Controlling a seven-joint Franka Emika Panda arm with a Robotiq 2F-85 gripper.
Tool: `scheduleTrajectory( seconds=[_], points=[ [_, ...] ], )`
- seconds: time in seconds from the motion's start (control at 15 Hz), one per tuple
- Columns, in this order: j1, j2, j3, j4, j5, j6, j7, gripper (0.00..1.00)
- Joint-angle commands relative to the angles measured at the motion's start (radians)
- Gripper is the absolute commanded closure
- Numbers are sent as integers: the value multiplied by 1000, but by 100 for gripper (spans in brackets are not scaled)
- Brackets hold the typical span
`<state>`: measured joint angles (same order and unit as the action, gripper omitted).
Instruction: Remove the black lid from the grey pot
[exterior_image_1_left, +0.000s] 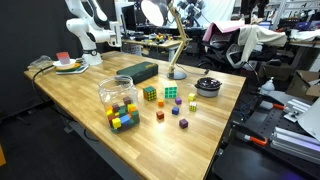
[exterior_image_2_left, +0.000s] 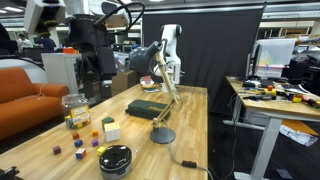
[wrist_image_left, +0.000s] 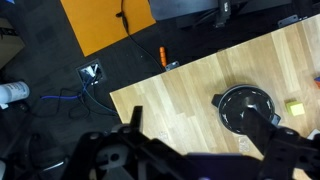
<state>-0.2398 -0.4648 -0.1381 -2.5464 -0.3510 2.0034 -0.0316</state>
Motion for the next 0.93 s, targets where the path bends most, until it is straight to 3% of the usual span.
scheduleTrajectory(
  seconds=[0.0, 0.27, 0.6, 0.8, 0.87],
  points=[
    [8, 0, -7, 1, -3, -3, 3, 0],
    [60, 24, -4, 4, 46, 19, -41, 0],
    [172, 123, -17, 25, 223, 92, -158, 0],
    [173, 202, 3, 54, 218, 144, -181, 0],
    [168, 157, 11, 20, 224, 131, -152, 0]
  ],
)
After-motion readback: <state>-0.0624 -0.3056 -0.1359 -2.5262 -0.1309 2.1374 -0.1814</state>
